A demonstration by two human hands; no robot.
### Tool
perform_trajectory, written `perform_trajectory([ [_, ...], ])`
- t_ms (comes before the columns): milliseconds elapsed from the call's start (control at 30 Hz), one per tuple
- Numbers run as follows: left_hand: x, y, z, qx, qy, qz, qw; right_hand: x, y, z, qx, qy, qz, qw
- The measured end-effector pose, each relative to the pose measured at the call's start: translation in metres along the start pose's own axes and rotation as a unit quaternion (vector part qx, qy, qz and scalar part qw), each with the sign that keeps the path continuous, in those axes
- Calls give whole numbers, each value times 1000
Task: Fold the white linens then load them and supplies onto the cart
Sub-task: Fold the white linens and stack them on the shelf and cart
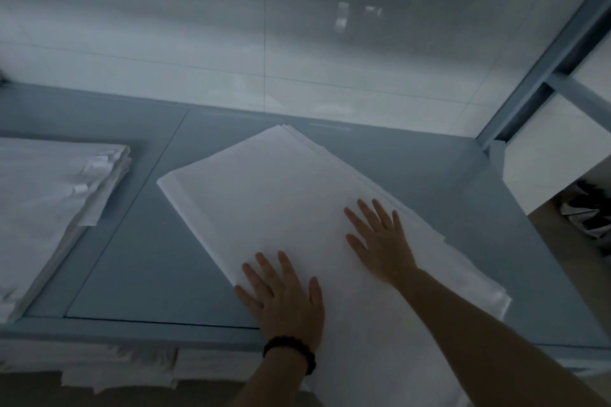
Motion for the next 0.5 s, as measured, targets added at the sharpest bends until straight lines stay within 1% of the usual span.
perform_trajectory([
  [100, 1, 5, -2, -10, 6, -4, 1000, -10, 15, 22, 58, -60, -65, 994],
  [167, 4, 7, 0, -32, 26, -7, 999, -21, 21, 30, 68, -98, -74, 990],
  [233, 6, 5, 6, -52, 43, 1, 998, -30, 23, 31, 53, -111, -50, 991],
  [300, 6, 0, 15, -63, 34, 8, 997, -35, 23, 29, 27, -102, -33, 994],
  [367, 6, -10, 25, -70, 19, 47, 996, -39, 20, 25, 1, -99, -25, 995],
  [500, 8, -30, 53, -120, 21, 96, 988, -41, 6, 10, -63, -87, -8, 994],
])
Point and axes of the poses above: each hand's wrist, its own z-axis towards the middle knuckle, its own x-axis out of the back of the hand, y = z × x, the point moved 5 cm from there along z, towards the middle knuckle, and after that the axes turned 3 degrees about x, right-handed, at the moved point
